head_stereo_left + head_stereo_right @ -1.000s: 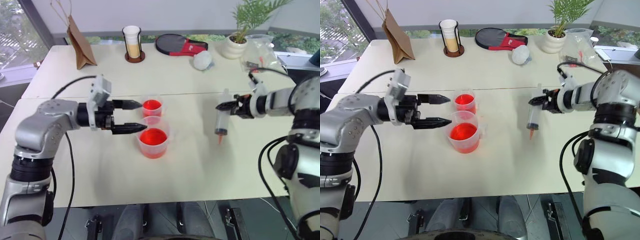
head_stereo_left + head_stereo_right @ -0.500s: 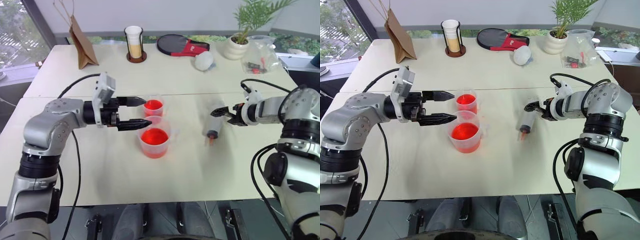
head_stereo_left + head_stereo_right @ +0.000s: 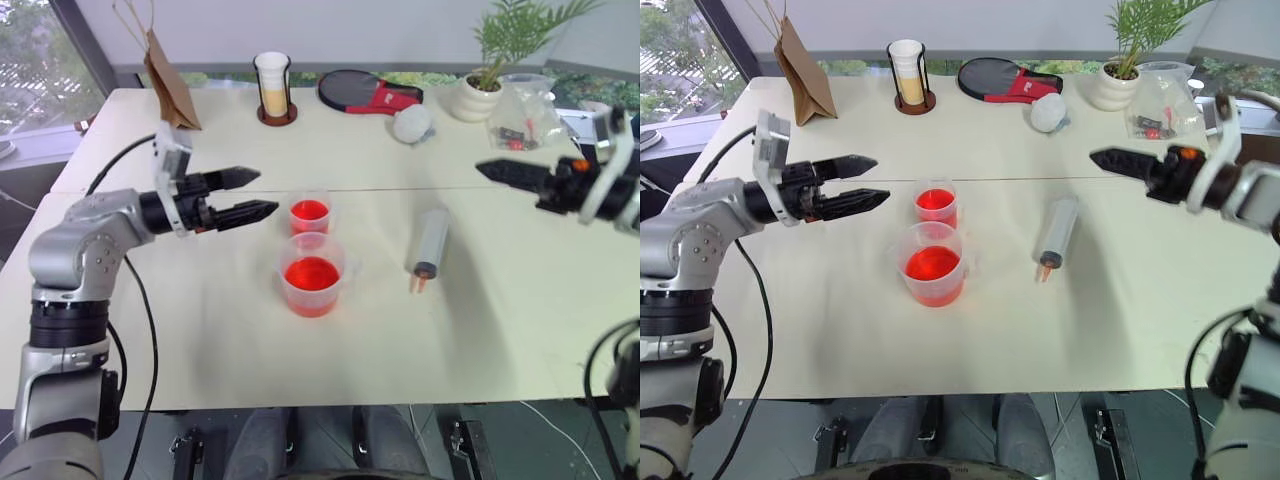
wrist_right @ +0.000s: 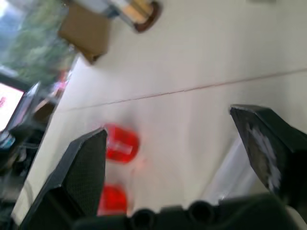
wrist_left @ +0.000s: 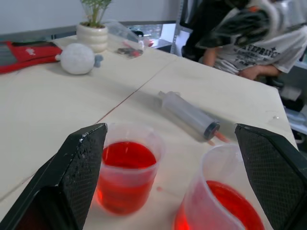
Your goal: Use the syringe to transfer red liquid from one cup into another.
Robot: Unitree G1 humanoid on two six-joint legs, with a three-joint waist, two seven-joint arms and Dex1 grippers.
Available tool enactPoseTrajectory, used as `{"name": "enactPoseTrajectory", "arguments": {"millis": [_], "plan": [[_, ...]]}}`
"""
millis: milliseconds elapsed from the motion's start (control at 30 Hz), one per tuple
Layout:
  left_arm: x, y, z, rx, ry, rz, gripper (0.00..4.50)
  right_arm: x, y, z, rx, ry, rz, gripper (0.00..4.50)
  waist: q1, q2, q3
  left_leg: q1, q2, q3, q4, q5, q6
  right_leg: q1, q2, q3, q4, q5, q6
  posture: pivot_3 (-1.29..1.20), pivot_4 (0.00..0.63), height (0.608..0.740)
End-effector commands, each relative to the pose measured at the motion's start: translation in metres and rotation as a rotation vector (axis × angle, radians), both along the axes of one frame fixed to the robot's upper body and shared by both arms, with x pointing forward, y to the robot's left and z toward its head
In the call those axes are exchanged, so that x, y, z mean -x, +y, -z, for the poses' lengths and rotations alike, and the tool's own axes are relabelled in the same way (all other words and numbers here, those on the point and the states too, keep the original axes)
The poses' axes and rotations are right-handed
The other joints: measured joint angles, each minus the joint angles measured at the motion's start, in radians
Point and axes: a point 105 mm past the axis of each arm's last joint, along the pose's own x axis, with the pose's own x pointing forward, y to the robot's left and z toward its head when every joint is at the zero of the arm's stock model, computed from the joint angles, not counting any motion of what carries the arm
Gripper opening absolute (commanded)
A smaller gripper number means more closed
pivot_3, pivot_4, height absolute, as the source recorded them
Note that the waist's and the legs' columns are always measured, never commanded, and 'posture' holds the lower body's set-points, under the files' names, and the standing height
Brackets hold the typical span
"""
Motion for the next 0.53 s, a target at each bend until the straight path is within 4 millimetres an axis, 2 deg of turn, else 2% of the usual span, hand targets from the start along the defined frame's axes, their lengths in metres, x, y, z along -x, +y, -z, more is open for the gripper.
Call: {"name": "enactPoseTrajectory", "arguments": {"millis": [33,67,133,233,333,533], "plan": [[0.007,0.024,0.024,-0.07,0.06,-0.08,4.39,0.025,-0.027,0.043,0.232,-0.124,-0.012,4.44,-0.001,0.0,0.0,0.001,0.0,0.0,0.001,0.0,0.0,0.001,0.0,0.0,0.0,0.0,0.0,0.0,0.15,0.74],[0.01,0.031,0.035,-0.091,0.096,-0.099,4.39,0.034,-0.031,0.063,0.303,-0.113,-0.036,4.44,-0.001,0.0,0.0,0.002,0.0,0.0,0.001,0.0,0.0,0.002,-0.001,0.0,0.0,0.0,0.0,0.0,0.15,0.74],[0.01,0.037,0.042,-0.059,0.137,-0.123,4.39,0.038,-0.036,0.082,0.354,-0.119,-0.029,4.44,-0.004,0.001,0.001,0.004,0.0,0.001,0.0,0.0,0.0,0.003,-0.001,0.0,0.0,0.0,0.0,0.0,0.15,0.74],[0.007,0.047,0.05,-0.054,0.163,-0.17,4.39,0.034,-0.034,0.082,0.285,-0.174,0.02,4.44,-0.011,0.002,0.002,0.007,0.0,0.003,0.002,0.002,-0.001,0.004,-0.001,0.002,0.001,0.0,0.0,0.0,0.15,0.74],[0.006,0.055,0.056,-0.045,0.189,-0.201,4.39,0.03,-0.033,0.084,0.246,-0.208,0.07,4.44,-0.005,0.002,0.001,0.02,0.002,0.002,0.001,0.002,-0.001,0.017,-0.004,0.003,0.0,-0.001,-0.002,0.0,0.15,0.74],[0.006,0.052,0.06,-0.026,0.225,-0.188,4.39,0.026,-0.03,0.085,0.231,-0.238,0.109,4.44,0.01,0.002,0.001,0.015,-0.001,0.0,-0.002,0.001,-0.001,0.011,-0.008,0.002,-0.001,0.0,-0.001,0.0,0.15,0.74]]}}
